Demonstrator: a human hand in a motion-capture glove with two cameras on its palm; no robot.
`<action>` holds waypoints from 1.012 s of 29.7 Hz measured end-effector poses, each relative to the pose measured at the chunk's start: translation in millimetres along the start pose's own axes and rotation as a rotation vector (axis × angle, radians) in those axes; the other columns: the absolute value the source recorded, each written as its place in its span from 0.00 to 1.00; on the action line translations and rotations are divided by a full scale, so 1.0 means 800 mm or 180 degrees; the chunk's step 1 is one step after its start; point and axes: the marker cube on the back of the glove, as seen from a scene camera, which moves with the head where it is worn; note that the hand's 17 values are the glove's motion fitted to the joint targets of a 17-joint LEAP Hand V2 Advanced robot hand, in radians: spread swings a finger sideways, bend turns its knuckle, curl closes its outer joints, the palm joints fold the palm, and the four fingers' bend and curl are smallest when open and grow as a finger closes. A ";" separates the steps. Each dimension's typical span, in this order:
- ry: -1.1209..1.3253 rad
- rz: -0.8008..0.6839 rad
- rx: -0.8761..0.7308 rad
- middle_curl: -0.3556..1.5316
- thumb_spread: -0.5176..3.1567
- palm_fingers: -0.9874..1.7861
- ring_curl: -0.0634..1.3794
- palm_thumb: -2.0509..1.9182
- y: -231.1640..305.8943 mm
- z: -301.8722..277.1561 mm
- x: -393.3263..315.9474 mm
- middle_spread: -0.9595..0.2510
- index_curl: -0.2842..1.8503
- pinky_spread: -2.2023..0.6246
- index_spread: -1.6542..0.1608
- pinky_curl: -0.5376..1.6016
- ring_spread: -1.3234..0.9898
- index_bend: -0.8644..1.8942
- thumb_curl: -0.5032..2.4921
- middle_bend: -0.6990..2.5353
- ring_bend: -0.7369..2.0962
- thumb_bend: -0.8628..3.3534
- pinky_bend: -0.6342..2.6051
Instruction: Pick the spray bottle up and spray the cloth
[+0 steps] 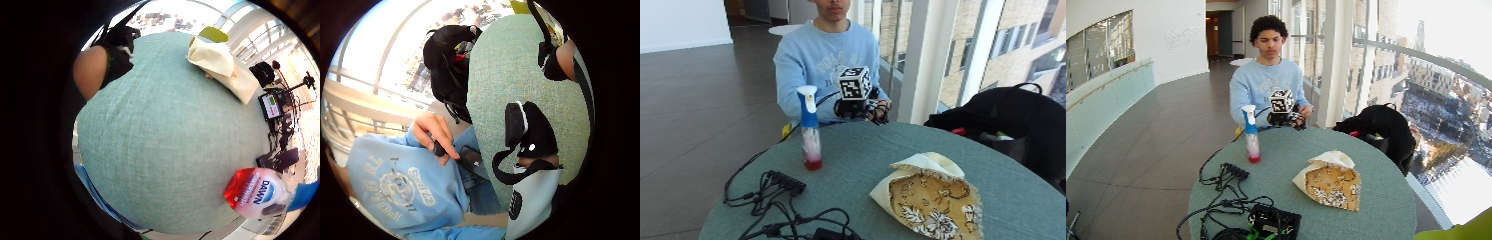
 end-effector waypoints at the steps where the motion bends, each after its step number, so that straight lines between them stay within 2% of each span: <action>1: 0.0008 -0.0005 -0.0011 0.25 0.25 0.69 0.10 0.65 0.000 0.001 -0.001 0.75 0.19 0.81 0.84 0.27 0.56 0.45 0.20 0.35 0.37 0.29 0.25; 6: 0.0077 -0.0034 -0.0094 0.29 0.33 0.68 0.17 0.67 -0.002 0.003 -0.006 0.74 0.24 0.83 0.80 0.31 0.55 0.45 0.22 0.36 0.37 0.30 0.24; 12: 0.0095 -0.0043 -0.0084 0.32 0.39 0.68 0.20 0.68 -0.004 0.000 -0.004 0.72 0.27 0.84 0.78 0.32 0.55 0.44 0.24 0.36 0.36 0.29 0.24; 30: 0.0222 0.0060 -0.0236 0.37 0.45 0.65 0.25 0.68 -0.015 0.001 0.008 0.71 0.30 0.84 0.75 0.33 0.54 0.39 0.27 0.34 0.35 0.27 0.24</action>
